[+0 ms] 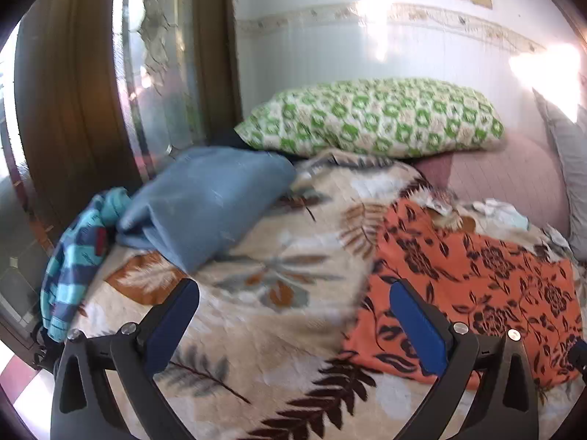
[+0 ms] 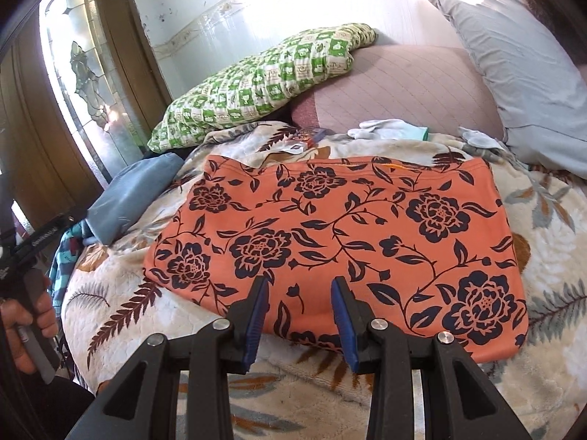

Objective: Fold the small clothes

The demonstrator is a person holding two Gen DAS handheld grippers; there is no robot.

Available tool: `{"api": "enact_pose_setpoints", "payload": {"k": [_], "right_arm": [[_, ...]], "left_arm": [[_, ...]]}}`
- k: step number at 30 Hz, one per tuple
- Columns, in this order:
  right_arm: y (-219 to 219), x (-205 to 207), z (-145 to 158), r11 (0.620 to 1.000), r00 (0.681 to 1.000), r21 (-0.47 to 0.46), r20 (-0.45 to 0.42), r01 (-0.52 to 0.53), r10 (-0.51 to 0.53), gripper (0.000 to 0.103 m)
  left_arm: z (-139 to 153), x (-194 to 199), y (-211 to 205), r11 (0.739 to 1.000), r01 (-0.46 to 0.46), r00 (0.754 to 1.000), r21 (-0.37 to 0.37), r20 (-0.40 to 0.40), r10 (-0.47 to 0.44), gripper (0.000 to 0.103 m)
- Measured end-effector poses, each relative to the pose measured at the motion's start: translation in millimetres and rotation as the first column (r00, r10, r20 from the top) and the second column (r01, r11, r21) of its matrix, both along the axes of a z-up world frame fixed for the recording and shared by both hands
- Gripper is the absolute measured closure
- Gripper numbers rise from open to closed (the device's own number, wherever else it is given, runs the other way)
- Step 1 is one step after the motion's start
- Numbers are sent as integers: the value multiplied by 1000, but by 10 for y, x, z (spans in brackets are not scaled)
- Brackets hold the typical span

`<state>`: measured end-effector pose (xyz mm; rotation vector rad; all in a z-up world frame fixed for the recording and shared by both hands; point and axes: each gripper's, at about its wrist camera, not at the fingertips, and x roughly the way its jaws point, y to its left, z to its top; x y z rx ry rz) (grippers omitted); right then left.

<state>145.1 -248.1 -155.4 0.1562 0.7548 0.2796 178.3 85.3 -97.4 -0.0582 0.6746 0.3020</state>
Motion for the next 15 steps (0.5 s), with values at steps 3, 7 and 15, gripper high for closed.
{"api": "enact_pose_setpoints", "payload": {"k": [3, 7, 15], "right_arm": [[-85, -18, 22, 1000, 1000, 10, 5, 15, -15, 64], [-291, 7, -1, 997, 998, 41, -26, 66, -65, 64], [-592, 45, -50, 985, 985, 65, -71, 160, -156, 64]], "left_arm": [[-277, 151, -30, 992, 42, 989, -116, -135, -57, 0], [-659, 275, -8, 956, 20, 955, -292, -277, -105, 0], [-1055, 348, -73, 865, -27, 917, -501, -356, -178, 0]]}}
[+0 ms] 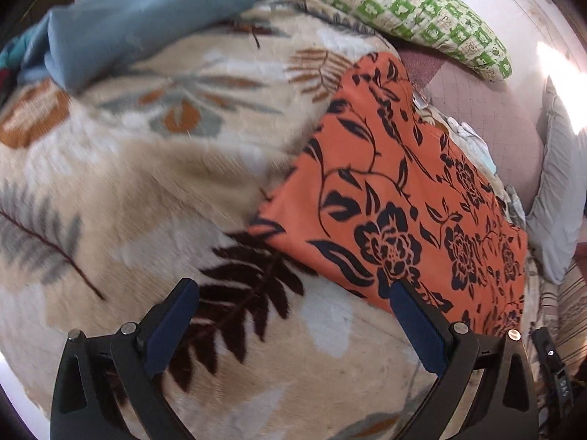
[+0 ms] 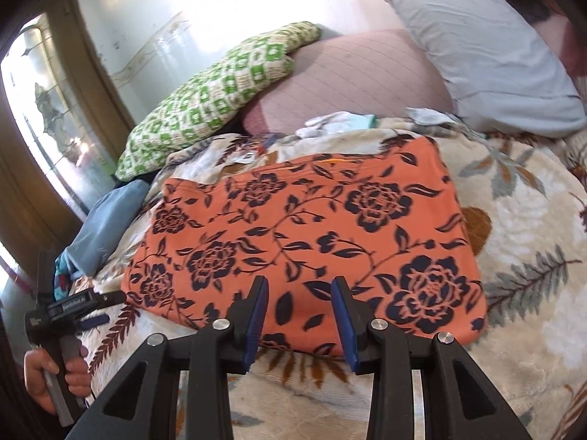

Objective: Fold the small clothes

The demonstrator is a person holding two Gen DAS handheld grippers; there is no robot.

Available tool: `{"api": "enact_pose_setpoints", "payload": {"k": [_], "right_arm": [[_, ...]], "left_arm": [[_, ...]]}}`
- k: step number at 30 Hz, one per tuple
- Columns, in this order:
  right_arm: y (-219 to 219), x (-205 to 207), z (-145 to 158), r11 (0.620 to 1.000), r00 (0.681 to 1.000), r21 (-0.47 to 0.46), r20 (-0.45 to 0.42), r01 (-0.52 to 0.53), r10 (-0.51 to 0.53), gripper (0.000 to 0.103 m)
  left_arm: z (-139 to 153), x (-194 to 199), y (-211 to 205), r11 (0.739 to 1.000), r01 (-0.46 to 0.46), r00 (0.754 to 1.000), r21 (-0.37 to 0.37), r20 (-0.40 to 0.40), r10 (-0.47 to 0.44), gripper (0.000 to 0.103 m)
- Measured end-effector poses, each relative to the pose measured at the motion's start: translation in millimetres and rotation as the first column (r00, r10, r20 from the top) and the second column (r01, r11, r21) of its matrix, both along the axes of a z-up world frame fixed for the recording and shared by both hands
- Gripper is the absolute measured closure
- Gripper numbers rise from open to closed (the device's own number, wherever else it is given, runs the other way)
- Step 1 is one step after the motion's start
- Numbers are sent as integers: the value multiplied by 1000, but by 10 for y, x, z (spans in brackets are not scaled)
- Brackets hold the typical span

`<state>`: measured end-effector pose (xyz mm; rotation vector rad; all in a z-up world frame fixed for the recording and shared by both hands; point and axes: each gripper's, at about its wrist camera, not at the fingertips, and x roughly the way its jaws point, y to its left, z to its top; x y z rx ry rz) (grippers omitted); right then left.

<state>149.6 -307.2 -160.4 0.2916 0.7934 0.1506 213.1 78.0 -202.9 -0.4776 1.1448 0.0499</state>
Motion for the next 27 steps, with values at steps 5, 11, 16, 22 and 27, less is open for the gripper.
{"api": "enact_pose_setpoints", "payload": {"k": [5, 11, 16, 22, 27], "right_arm": [[-168, 4, -27, 998, 999, 54, -15, 43, -42, 64], [-257, 0, -61, 995, 998, 76, -11, 64, -63, 64], [-310, 11, -94, 994, 997, 73, -9, 80, -80, 64], [-541, 3, -126, 980, 986, 113, -3, 163, -164, 64], [-885, -50, -126, 947, 965, 190, -14, 260, -262, 64]], "left_arm": [[-52, 135, -27, 1000, -13, 998, -7, 58, 14, 0], [-72, 341, -1, 998, -13, 985, -59, 173, 23, 0], [-110, 452, 37, 996, -30, 974, -79, 221, 47, 18], [-151, 484, 13, 997, -17, 970, -74, 242, 34, 56], [-103, 434, -25, 998, -1, 964, -69, 267, 19, 71]]}}
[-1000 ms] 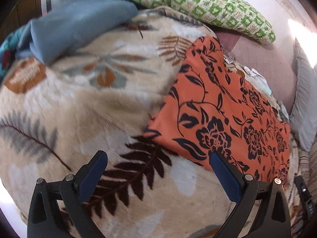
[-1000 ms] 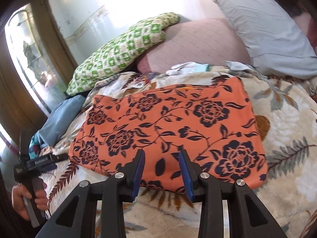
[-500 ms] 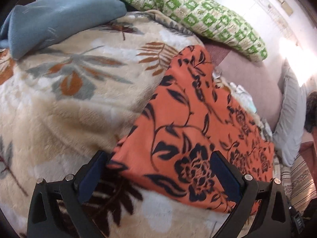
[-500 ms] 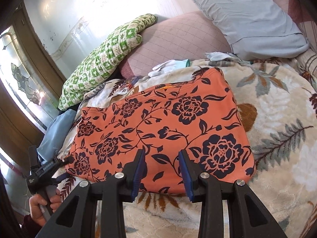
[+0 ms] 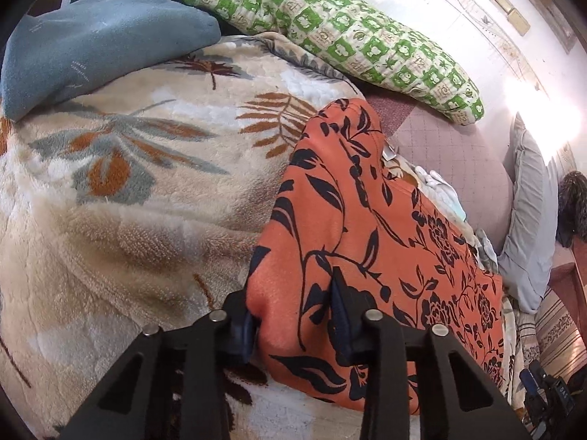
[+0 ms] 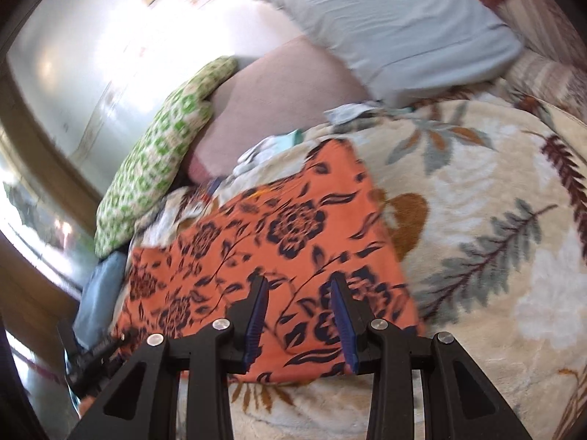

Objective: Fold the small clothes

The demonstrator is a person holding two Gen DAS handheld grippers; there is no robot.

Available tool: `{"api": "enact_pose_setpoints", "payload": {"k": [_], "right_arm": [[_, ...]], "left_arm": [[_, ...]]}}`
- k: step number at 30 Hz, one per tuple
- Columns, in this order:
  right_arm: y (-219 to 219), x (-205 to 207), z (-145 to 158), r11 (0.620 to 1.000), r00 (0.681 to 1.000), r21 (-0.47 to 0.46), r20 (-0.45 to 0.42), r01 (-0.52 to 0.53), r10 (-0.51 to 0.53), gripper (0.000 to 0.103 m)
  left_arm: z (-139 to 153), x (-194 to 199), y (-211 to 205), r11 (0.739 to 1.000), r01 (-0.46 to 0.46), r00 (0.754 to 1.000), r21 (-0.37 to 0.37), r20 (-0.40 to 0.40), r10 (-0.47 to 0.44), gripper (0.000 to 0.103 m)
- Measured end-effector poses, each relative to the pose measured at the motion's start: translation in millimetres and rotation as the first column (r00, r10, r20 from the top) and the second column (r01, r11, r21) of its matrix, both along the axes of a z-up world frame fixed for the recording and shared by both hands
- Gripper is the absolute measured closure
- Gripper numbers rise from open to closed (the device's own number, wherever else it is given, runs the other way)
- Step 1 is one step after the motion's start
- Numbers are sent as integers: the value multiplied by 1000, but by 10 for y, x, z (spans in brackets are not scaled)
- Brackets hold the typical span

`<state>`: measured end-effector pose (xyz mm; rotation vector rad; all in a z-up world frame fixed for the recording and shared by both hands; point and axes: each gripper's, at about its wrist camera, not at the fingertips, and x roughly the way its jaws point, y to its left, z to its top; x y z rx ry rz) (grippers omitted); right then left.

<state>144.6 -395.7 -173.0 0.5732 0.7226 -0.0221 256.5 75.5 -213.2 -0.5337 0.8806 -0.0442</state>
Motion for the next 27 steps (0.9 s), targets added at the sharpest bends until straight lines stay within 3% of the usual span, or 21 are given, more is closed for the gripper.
{"api": "enact_pose_setpoints", "payload": {"k": [7, 14, 21, 27], "right_arm": [[-453, -45, -30, 987, 993, 109, 3, 120, -121, 64], [-969, -191, -233, 915, 972, 328, -48, 234, -231, 64], [-1218, -294, -354, 859, 961, 436, -70, 269, -266, 64], [-1396, -352, -386, 832, 958, 482, -64, 276, -281, 64]], "left_arm": [[376, -122, -204, 998, 37, 998, 50, 48, -39, 76], [994, -184, -897, 984, 131, 984, 125, 104, -144, 79], [1329, -271, -2078, 946, 276, 947, 169, 117, -298, 80], [1064, -359, -3331, 886, 429, 893, 177, 62, -445, 80]]}}
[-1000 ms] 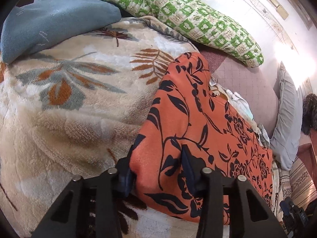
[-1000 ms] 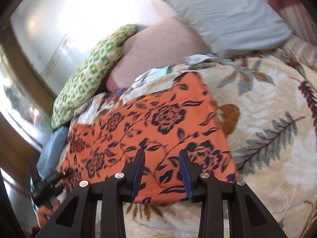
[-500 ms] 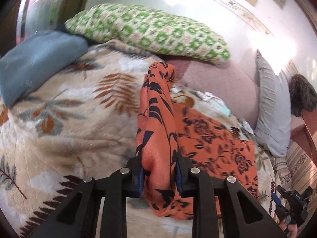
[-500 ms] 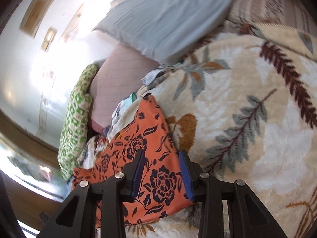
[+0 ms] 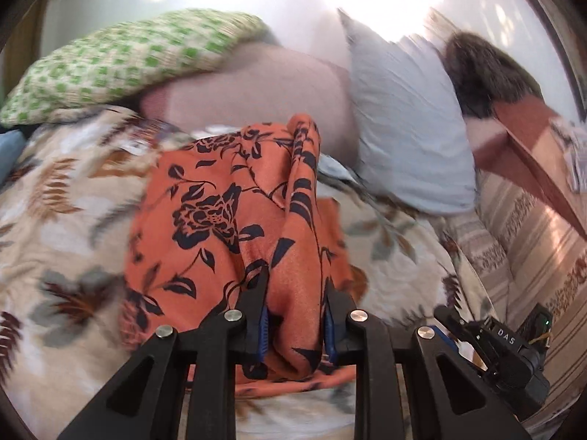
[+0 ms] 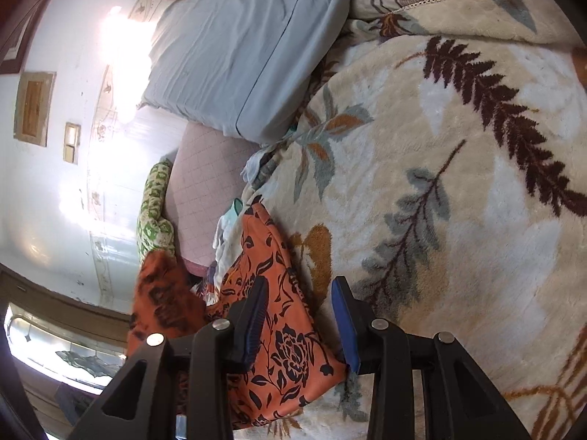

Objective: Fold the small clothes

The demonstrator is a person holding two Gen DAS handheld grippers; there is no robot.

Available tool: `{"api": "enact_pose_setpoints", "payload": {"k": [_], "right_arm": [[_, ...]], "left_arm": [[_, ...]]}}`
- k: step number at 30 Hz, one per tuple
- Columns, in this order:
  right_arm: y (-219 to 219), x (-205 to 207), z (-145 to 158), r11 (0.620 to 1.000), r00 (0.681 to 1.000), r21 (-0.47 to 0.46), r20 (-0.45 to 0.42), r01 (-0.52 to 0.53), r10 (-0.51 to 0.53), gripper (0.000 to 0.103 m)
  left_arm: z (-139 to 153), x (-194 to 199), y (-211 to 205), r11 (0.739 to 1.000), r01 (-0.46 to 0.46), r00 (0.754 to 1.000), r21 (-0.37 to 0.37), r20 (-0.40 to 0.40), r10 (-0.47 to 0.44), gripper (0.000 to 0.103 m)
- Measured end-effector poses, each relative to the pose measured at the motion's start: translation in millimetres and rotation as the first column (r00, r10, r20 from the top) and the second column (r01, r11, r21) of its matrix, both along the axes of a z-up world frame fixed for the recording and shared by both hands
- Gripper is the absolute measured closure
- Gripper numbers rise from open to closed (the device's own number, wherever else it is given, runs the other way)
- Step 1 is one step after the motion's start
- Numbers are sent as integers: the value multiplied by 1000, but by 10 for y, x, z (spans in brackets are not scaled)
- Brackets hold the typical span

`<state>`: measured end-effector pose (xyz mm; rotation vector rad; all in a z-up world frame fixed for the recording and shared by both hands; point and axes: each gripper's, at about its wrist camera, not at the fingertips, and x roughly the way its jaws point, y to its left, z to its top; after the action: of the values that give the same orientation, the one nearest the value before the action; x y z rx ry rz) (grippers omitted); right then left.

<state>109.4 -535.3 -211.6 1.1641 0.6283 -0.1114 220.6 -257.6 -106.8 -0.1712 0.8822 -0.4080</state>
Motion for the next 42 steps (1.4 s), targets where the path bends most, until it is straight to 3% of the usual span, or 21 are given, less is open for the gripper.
{"api": "enact_pose_setpoints", "payload": {"k": [4, 6, 8, 10, 12, 14, 17, 20, 22, 25, 29, 32, 34, 36, 39, 42], "right_arm": [[-174, -35, -45, 999, 999, 8, -5, 41, -41, 64], [-240, -43, -91, 999, 999, 16, -17, 52, -52, 64], [-290, -40, -132, 998, 998, 28, -26, 57, -56, 64], [-326, -35, -155, 998, 998, 25, -37, 57, -56, 64], [-333, -13, -149, 999, 998, 10, -43, 49, -48, 64], [-316, 26, -145, 999, 998, 6, -43, 35, -35, 64], [-256, 69, -137, 1000, 999, -5, -42, 6, -6, 64], [-195, 69, -6, 998, 1000, -65, 2, -18, 18, 64], [-108, 84, 110, 994, 996, -96, 66, -48, 55, 63], [172, 247, 259, 973, 952, -94, 206, -209, 225, 63], [574, 448, 333, 921, 876, -86, 285, -380, 388, 63], [759, 634, 113, 888, 872, -51, 169, -457, 459, 63], [751, 709, -176, 904, 904, -19, -12, -428, 428, 64], [653, 709, -367, 928, 921, -19, -133, -372, 366, 65], [581, 693, -360, 936, 930, -14, -117, -352, 348, 66], [620, 706, -217, 931, 935, -97, -90, -351, 343, 62]], "left_arm": [[-480, -63, -692, 995, 82, 995, 64, -61, -78, 80], [-708, -95, -848, 989, 92, 994, 120, -63, -84, 78], [-816, -93, -844, 990, 96, 994, 105, -69, -89, 75], [-769, -90, -794, 993, 111, 992, 48, -73, -107, 61], [-652, -94, -759, 990, 143, 986, -4, -89, -143, 35], [-474, -156, -715, 986, 169, 984, 2, -64, -169, 32], [-105, -260, -594, 976, 202, 976, 79, 71, -208, 29], [101, -203, -315, 977, 130, 974, 168, 165, -158, 23], [139, -105, -86, 972, 49, 982, 230, 168, -89, 23], [-5, 76, 273, 947, -77, 992, 313, 119, 41, 23], [-292, 84, 583, 942, -96, 995, 321, 49, 85, 23], [-579, 80, 533, 922, -59, 998, 383, 20, 56, 23], [-878, 144, 530, 911, -17, 995, 413, -80, 55, 21], [-999, 161, 636, 938, -11, 985, 346, -156, 69, 20], [-854, 181, 639, 936, 9, 988, 352, -149, 47, 20], [-571, 217, 594, 923, 16, 998, 385, -64, 9, 20]]}}
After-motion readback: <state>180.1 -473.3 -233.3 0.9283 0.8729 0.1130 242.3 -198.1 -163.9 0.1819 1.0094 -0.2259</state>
